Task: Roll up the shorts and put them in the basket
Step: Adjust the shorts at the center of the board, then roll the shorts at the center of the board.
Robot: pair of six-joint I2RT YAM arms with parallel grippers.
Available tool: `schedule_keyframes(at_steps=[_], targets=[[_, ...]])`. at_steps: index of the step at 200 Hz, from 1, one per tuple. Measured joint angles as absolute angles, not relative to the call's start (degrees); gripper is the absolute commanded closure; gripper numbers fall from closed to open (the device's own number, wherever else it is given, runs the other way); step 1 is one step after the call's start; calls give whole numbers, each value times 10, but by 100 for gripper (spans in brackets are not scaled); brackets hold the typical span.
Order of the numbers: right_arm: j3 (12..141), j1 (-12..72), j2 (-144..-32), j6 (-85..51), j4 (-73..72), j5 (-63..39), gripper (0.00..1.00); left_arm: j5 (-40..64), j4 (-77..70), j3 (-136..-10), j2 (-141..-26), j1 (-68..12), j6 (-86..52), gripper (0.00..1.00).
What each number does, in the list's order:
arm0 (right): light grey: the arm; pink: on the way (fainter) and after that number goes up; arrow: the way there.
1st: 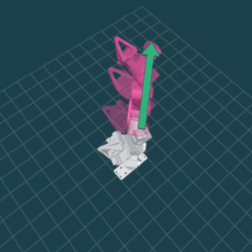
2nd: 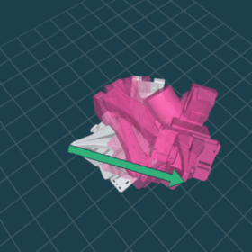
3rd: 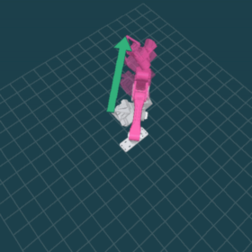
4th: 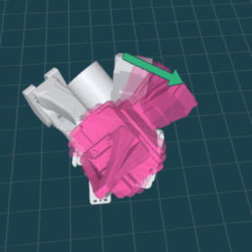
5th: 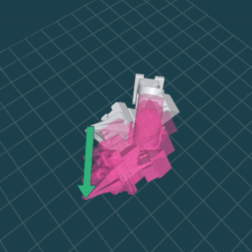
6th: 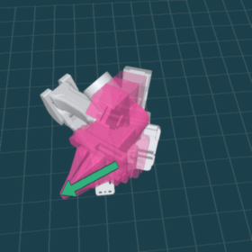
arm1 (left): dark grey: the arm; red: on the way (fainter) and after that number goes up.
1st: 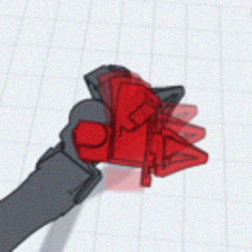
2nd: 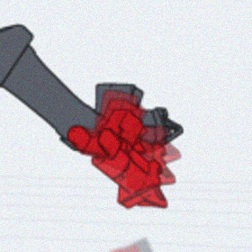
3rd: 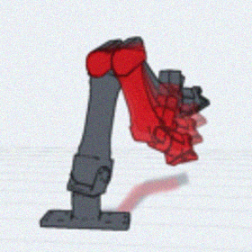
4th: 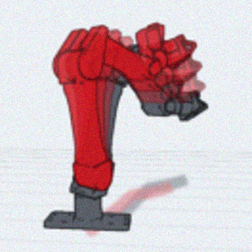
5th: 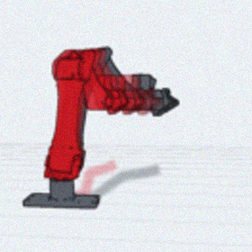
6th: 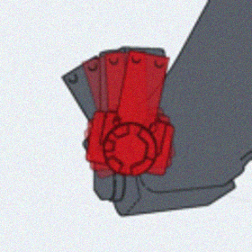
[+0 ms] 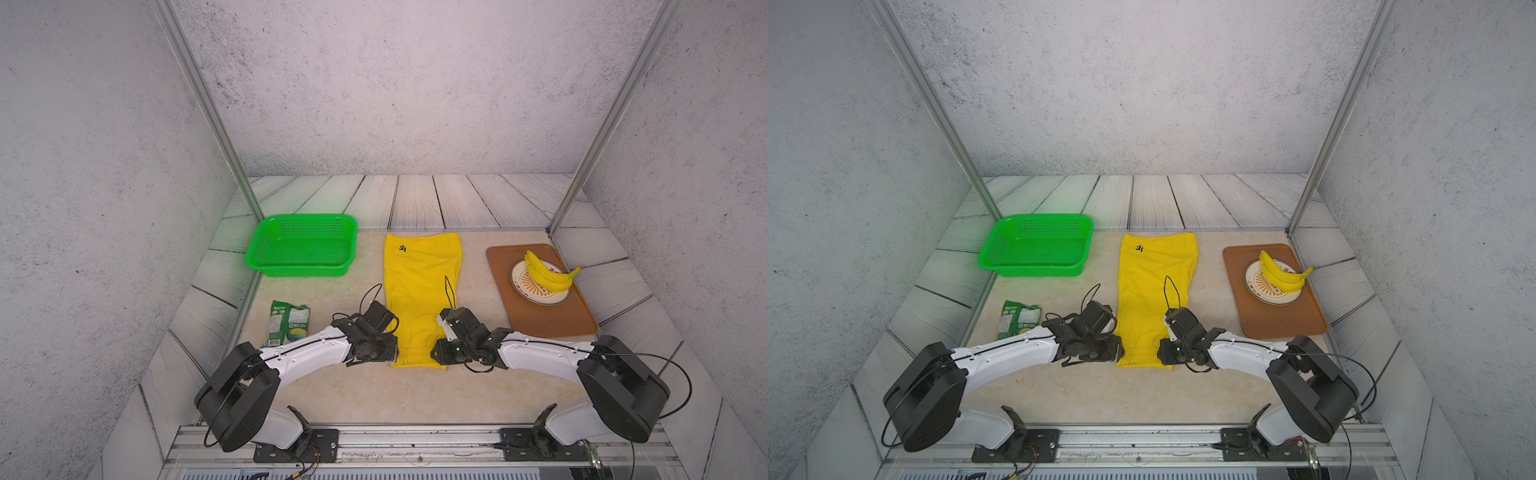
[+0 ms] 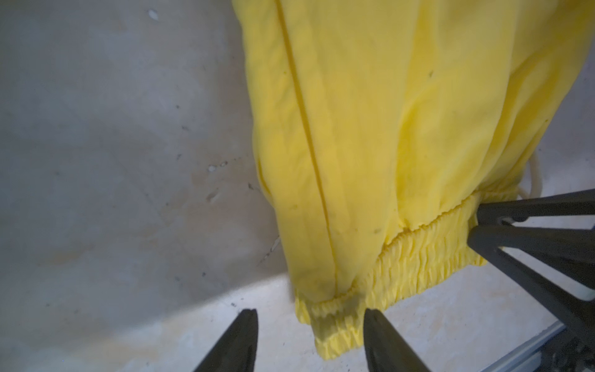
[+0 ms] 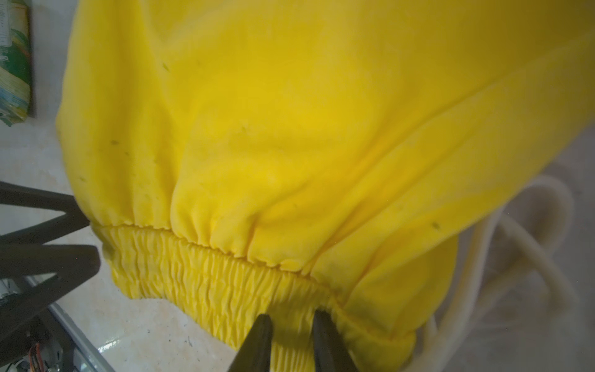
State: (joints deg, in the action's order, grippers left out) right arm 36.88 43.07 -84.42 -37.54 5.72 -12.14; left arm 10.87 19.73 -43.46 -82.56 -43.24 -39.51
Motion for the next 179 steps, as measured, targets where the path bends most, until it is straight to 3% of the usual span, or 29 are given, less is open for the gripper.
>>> schedule_keyframes(at_steps=[34,61,102,179], targets=[[369,431,-855,-380,35,-125,72,144,141,-415,-873,-417,-404,43],[369,430,-858,-382,25,-124,73,170,85,-407,-890,-413,-415,54],[369,430,-858,-384,23,-124,71,201,26,-397,-913,-408,-430,100],[371,475,-776,-307,103,-53,44,222,107,-442,-915,-406,-419,100]])
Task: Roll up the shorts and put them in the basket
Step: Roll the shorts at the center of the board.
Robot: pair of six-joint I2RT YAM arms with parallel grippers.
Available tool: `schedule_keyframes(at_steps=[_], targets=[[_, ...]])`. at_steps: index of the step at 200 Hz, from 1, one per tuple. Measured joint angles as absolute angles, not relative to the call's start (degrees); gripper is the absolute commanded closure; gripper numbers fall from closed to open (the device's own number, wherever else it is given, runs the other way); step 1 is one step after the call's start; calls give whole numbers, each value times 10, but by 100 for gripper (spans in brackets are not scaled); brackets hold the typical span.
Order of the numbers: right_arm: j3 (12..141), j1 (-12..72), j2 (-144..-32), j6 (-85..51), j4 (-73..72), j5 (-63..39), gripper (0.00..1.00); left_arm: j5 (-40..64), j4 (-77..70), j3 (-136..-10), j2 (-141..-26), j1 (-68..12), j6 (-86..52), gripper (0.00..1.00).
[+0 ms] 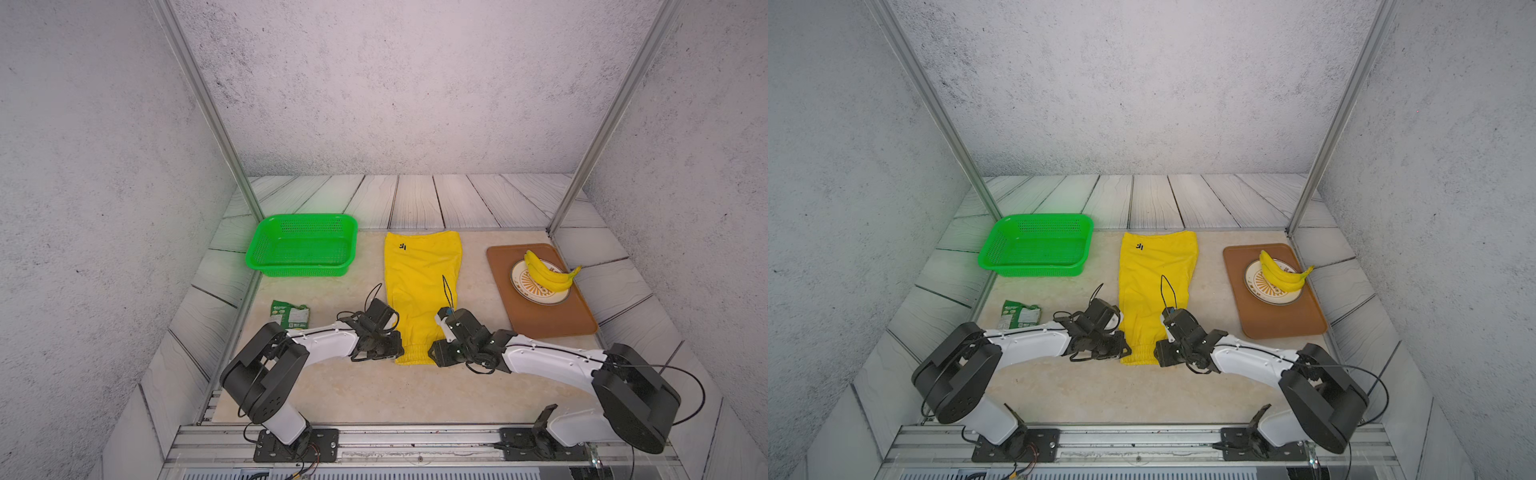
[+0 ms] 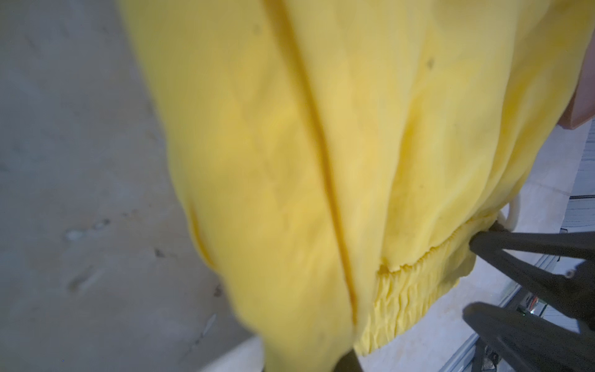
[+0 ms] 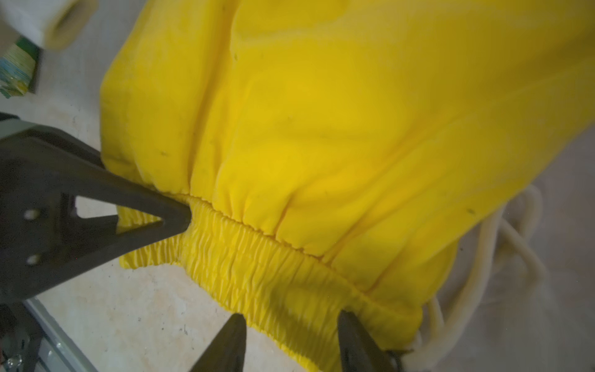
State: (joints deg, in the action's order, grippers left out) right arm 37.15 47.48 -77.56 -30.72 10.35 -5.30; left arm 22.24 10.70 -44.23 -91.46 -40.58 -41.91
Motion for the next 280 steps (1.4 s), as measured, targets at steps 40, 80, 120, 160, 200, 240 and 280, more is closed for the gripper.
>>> schedule_keyframes(at_steps=[40,80,120,160,200,240,280], targets=[[371,566,-721,-240,150,50,33,242,199,-488,-898,-397,-405,100],[371,631,-736,-172,134,135,27,264,227,-503,-888,-389,-401,100],[369,670,-757,-83,81,190,1,289,235,-503,-888,-378,-405,100],[368,689,-802,-22,21,211,1,313,233,-503,-888,-369,-414,100],[368,696,-886,11,-33,284,3,333,229,-503,-886,-361,-421,100],[370,697,-929,25,-74,381,22,346,229,-503,-874,-351,-425,100],[376,698,-929,23,-60,406,61,357,222,-499,-873,-341,-430,94]])
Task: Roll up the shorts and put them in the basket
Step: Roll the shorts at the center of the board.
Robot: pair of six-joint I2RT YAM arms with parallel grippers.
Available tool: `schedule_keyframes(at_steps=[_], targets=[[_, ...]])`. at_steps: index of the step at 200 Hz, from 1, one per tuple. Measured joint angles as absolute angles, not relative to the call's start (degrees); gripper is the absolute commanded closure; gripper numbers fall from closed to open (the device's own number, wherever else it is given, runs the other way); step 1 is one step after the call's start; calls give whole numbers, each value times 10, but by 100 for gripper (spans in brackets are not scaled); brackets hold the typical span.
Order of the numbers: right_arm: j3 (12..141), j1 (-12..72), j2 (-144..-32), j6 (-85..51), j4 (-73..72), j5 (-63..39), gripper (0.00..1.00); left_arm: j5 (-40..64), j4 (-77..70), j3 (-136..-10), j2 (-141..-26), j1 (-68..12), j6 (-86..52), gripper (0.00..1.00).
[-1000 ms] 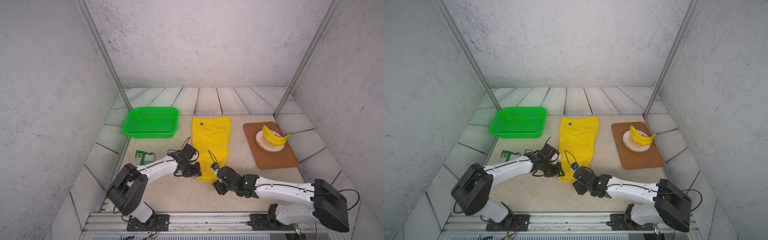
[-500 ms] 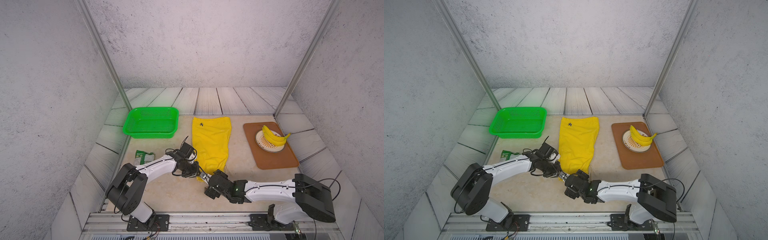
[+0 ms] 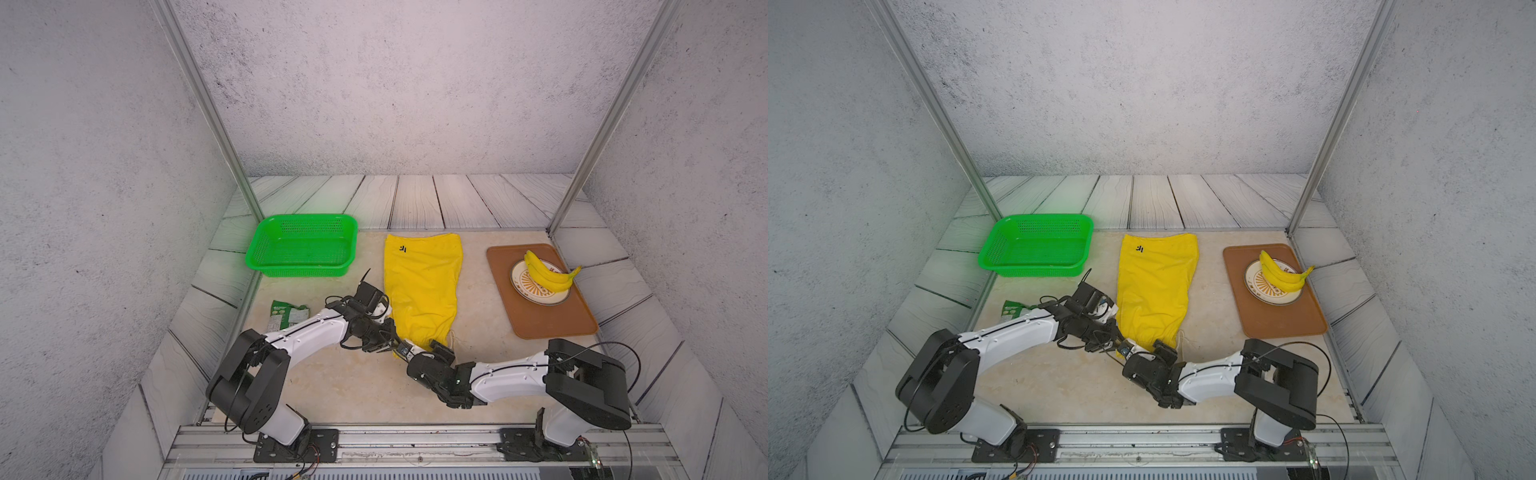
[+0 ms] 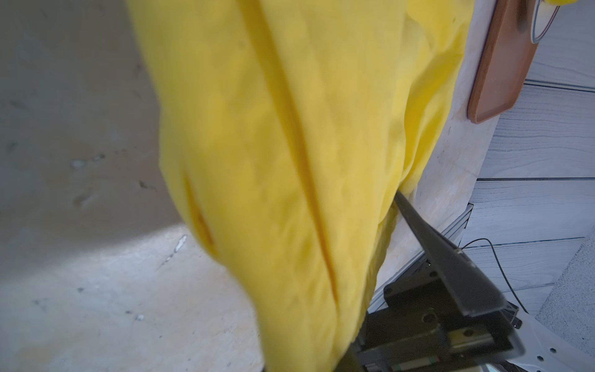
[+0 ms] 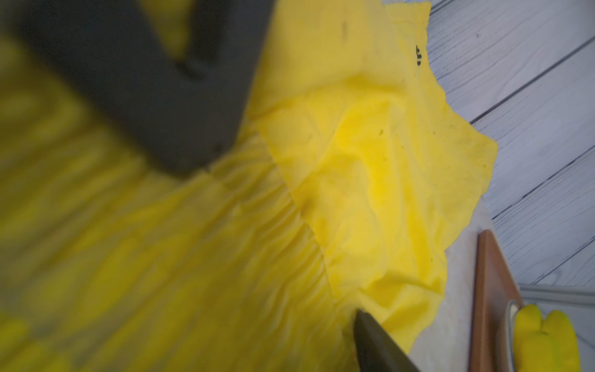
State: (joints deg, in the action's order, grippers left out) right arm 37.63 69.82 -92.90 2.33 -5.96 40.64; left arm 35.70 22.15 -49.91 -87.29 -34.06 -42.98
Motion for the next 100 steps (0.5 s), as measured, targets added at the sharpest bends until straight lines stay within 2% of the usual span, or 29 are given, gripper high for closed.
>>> schedule_keyframes(at_steps=[13,21,44,64,90,100], targets=[[383,699,-925,23,-45,404,76,359,217,-493,-873,-337,-432,84],[390,698,-923,17,-34,399,83,360,214,-489,-873,-335,-435,74],[408,698,-918,13,6,378,86,357,211,-479,-872,-329,-438,59],[418,697,-918,13,37,357,87,352,205,-465,-874,-322,-442,54],[449,697,-921,17,96,319,96,338,203,-453,-881,-315,-444,54],[470,697,-927,19,124,302,96,331,203,-449,-886,-312,-444,55]])
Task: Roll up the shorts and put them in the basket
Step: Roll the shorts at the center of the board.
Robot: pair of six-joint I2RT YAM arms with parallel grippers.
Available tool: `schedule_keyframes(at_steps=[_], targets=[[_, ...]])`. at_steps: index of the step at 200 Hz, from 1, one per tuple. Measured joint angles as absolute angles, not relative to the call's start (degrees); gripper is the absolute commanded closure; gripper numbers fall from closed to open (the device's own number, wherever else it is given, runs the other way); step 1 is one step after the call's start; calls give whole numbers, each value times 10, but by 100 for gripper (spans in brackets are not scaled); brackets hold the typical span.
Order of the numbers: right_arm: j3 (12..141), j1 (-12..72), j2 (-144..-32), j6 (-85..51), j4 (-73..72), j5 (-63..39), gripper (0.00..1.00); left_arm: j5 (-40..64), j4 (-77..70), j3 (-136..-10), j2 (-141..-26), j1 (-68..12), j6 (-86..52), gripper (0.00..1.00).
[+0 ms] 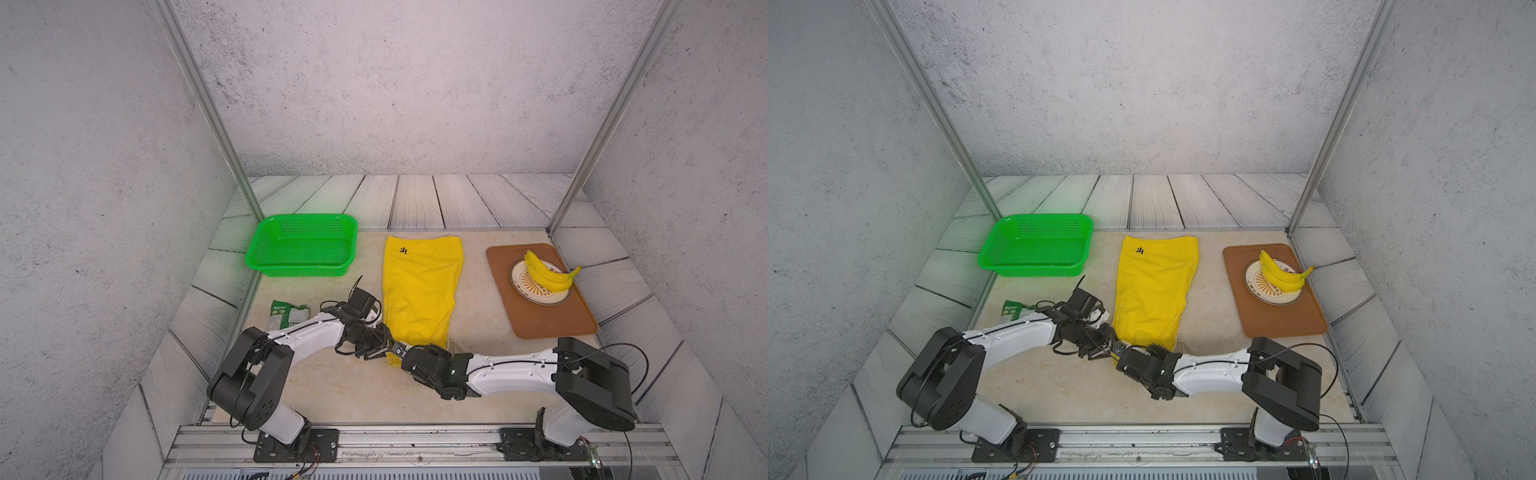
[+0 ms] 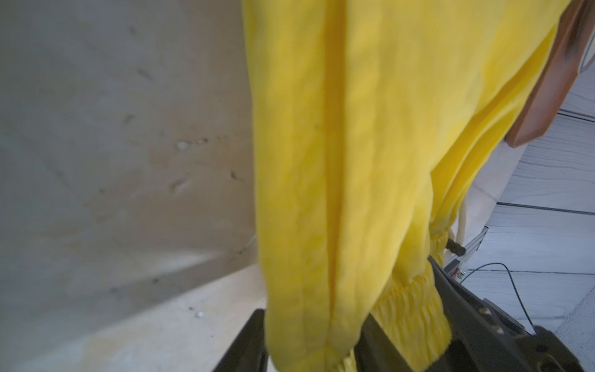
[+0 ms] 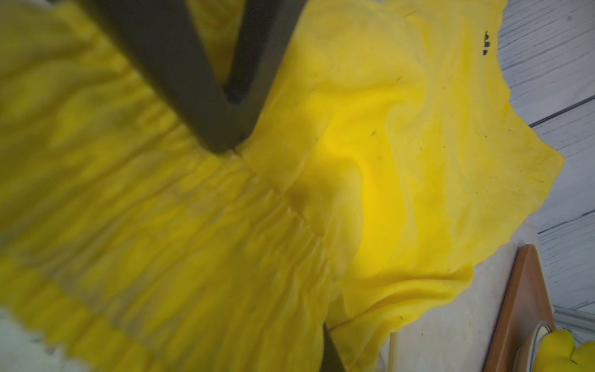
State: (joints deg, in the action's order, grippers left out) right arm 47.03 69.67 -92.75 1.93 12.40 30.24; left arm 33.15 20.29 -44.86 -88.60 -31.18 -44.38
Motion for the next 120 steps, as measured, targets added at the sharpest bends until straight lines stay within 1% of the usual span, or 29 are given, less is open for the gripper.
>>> schedule_keyframes(at_steps=[29,39,49,60,64,85,91,97,120], targets=[[530,694,-952,22,199,239,97,314,203,-441,-906,-298,-442,54],[553,691,-964,23,225,215,100,311,203,-438,-910,-292,-442,52],[579,686,-980,24,255,192,100,307,202,-437,-908,-286,-444,49],[608,681,-997,26,287,168,100,291,201,-434,-899,-283,-442,44],[617,679,-1003,26,296,159,100,280,203,-433,-893,-282,-441,42],[658,668,-1029,30,338,114,100,223,220,-425,-847,-278,-438,41],[669,662,-1035,30,350,97,100,205,225,-424,-829,-277,-437,35],[679,655,-1038,30,361,82,100,187,231,-423,-809,-277,-435,33],[715,621,-1055,30,401,4,100,133,245,-415,-729,-273,-435,32]])
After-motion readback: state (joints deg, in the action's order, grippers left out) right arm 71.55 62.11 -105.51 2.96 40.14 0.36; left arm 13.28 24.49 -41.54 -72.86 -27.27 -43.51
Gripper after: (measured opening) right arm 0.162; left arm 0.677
